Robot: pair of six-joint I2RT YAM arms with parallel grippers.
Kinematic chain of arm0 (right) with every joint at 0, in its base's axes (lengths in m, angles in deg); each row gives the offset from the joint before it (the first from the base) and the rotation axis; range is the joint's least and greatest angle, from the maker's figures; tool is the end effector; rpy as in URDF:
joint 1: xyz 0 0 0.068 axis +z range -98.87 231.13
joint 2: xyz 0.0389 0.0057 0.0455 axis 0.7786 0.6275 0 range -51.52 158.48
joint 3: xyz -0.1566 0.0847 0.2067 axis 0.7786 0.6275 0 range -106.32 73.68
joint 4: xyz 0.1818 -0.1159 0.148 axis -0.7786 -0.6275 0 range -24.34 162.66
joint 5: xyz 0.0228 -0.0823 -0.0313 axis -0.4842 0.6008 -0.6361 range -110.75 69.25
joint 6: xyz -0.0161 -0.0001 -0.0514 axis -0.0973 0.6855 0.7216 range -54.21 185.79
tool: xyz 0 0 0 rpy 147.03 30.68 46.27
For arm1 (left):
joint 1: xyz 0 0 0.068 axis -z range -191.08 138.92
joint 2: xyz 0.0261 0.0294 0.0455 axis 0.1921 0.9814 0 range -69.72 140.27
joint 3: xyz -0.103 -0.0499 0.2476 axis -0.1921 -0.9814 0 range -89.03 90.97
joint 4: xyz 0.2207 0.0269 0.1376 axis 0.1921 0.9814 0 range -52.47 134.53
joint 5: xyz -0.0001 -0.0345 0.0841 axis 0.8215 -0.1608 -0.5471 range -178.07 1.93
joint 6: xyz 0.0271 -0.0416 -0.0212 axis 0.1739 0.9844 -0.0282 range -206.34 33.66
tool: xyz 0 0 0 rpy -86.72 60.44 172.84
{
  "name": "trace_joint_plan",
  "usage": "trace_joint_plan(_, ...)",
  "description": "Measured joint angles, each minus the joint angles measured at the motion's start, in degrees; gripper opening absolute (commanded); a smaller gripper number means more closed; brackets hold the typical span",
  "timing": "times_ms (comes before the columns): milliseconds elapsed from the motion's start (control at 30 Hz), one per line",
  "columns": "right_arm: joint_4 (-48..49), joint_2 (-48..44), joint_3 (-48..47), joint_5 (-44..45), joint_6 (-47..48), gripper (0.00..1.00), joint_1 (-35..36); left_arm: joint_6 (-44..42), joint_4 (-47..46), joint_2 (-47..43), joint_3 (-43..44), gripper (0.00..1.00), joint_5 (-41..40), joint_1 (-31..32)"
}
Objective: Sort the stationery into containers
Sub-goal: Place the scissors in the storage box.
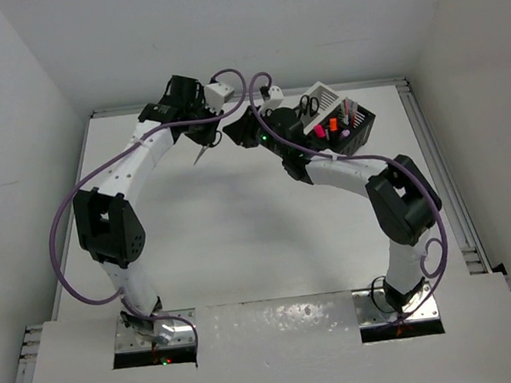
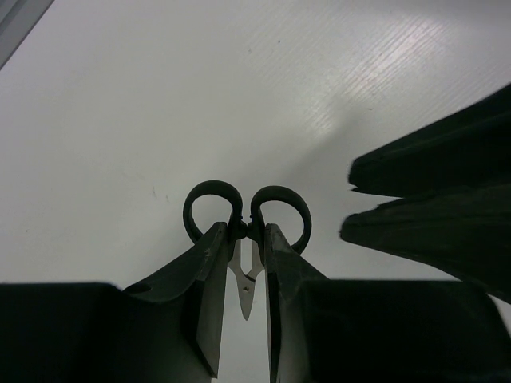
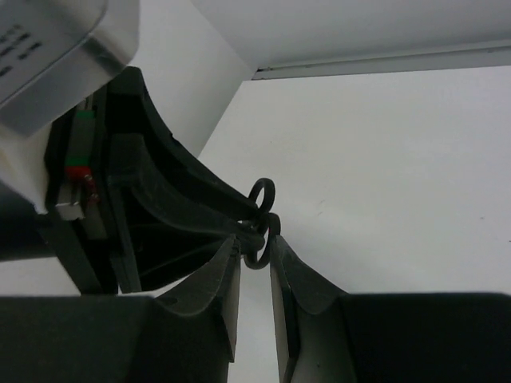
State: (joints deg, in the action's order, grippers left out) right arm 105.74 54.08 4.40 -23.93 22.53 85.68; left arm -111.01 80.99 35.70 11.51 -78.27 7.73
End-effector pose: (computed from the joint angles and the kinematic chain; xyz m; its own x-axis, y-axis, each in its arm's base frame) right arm 0.3558 0.2474 0.2649 -0.4531 0.5188 -0.7249 -0.4136 0.5980 0.6865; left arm 0.3879 -0.1385 0.3253 -0.4654 0.5930 -0.6571 0.6812 0.7140 0.1619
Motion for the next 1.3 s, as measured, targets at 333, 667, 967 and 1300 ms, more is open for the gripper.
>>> trace_joint_plan(333,1.2,3.2,-1.5,-0.5,-2.3,0.23,0.7,0.9,0.1,0.0,0.6,0.00,0.3,0.5)
trace_joint_plan(667,1.6,6.1,-2.6,-0.8,-3.3,0.20,0.9,1.0,0.1,0.0,0.7,0.00,1.1,0.6)
trace_joint_plan(967,4.3,7.4,-2.9,-1.8,-4.6,0.00,0.9,0.9,0.1,0.0,0.7,0.00,0.5,0.6)
trace_joint_plan(1300,6.5,8.0,-2.0,-2.3,-3.7,0.00,0.7,-0.5,0.0,0.0,0.7,0.53,-0.8,0.5)
